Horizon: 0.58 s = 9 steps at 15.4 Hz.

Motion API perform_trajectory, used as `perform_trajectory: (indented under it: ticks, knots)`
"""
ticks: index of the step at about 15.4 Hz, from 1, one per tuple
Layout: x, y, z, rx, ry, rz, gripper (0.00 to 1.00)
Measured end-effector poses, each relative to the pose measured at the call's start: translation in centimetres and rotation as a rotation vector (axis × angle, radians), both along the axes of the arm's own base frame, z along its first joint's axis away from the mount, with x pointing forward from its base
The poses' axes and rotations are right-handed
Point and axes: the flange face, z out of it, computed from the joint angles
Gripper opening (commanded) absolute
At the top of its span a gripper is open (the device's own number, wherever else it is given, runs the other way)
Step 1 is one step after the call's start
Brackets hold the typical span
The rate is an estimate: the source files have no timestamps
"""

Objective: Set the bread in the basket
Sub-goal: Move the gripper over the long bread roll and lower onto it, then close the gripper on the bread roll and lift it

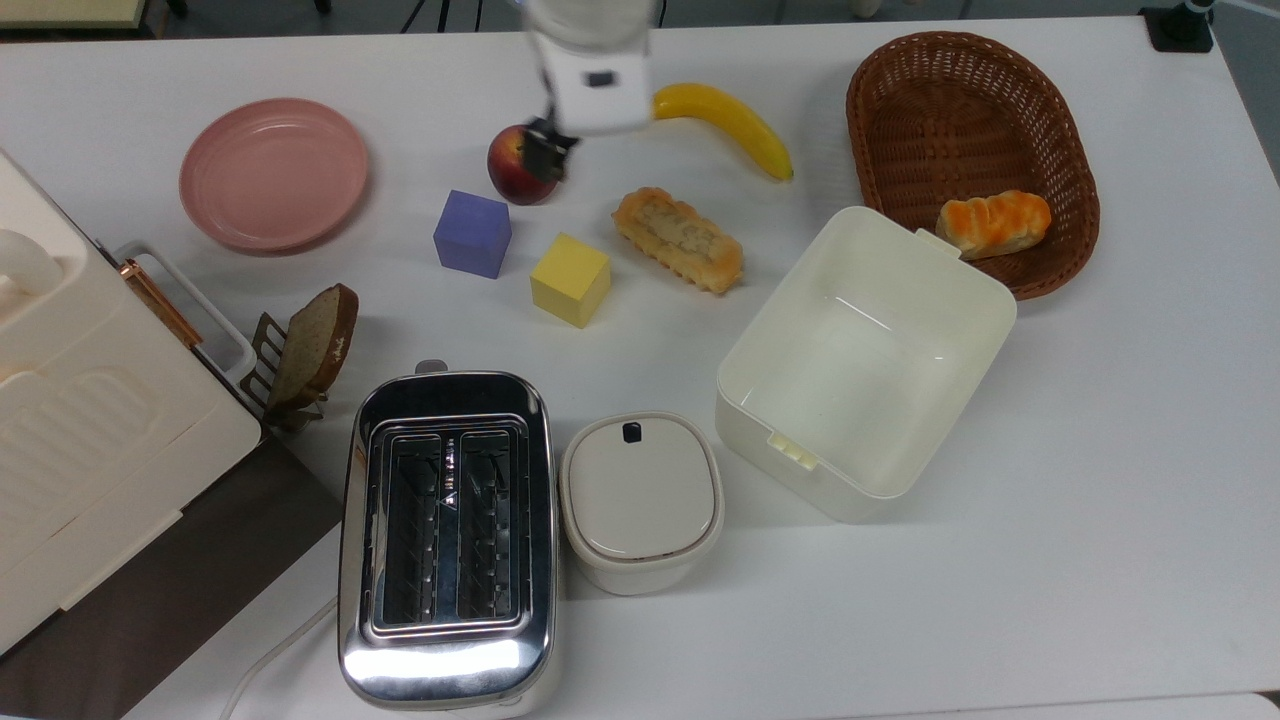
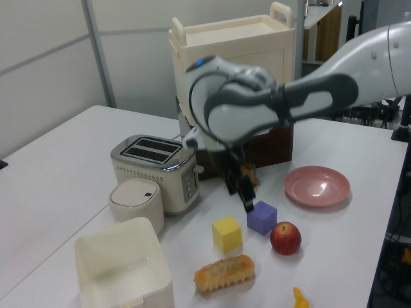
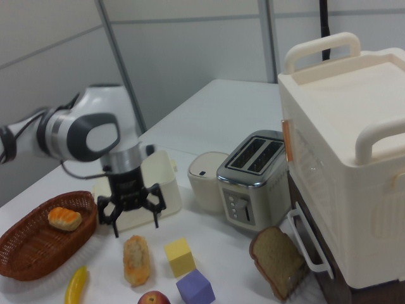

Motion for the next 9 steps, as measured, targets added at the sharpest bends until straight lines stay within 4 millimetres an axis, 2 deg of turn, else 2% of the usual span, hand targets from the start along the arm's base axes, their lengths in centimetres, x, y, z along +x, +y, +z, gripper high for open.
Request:
perform_trajectory:
  ticks: [3,5,9]
  knots:
    - [-1.3,4.1,-4.1,-0.05,-0.018,0.039,1.0]
    - [-1.9,6.2,-6.7,-0.077,-0.017,0.047,1.0]
    - [-1.5,8.0,-11.5,-0.125,-0.016,0.017,1.0]
